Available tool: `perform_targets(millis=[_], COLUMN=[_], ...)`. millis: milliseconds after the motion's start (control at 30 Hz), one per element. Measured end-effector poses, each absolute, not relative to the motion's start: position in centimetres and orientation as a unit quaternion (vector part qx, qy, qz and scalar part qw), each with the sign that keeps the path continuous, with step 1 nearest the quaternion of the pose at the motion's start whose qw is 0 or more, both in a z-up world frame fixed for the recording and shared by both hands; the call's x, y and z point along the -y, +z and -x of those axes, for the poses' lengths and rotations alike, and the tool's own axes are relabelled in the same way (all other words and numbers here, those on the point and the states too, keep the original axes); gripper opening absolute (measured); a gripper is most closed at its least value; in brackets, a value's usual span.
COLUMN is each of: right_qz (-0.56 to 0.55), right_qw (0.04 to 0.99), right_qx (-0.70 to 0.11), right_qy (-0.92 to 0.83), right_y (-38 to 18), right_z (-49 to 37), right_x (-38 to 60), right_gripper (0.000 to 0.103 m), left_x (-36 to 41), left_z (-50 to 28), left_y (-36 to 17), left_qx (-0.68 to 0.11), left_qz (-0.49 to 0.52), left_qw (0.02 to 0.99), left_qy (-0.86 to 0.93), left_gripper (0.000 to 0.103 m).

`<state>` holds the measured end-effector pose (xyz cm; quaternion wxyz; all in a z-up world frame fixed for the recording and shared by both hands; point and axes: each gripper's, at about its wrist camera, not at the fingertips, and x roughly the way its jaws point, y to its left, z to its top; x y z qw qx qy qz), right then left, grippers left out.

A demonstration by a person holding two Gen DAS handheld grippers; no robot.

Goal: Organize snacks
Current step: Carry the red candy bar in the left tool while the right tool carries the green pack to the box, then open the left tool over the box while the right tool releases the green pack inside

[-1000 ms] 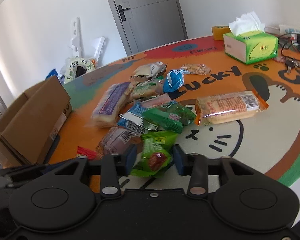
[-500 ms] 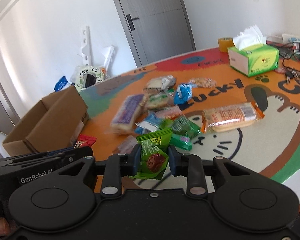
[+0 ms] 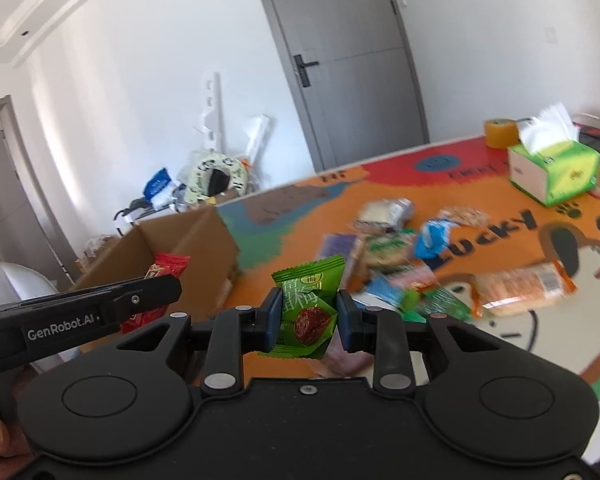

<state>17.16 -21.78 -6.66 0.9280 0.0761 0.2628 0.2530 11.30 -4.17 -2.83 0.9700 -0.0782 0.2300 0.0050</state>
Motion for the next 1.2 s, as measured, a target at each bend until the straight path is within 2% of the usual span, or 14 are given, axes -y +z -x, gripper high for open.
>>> perform_targets(millis=[633, 1200], right_qz=[-0.065, -0.06], right_qw=[0.916, 0.901], right_qx=[-0.242, -0.246], right_qy=[0.313, 0.354], right_y=[-4.7, -4.3], right_z=[-17.6, -19.2], right_x=[15.6, 8.8], right_gripper=[0.029, 0.03], left_x=[-2.0, -8.5], left_z=[-10.9, -12.9], left_y=[-0.6, -2.0], left_qx=[-0.193, -0.219], left_qz=[0.096, 0.132], left_qw=[0.974, 0.961], left_qy=[0.066, 0.109], left_gripper=[0.019, 0.019])
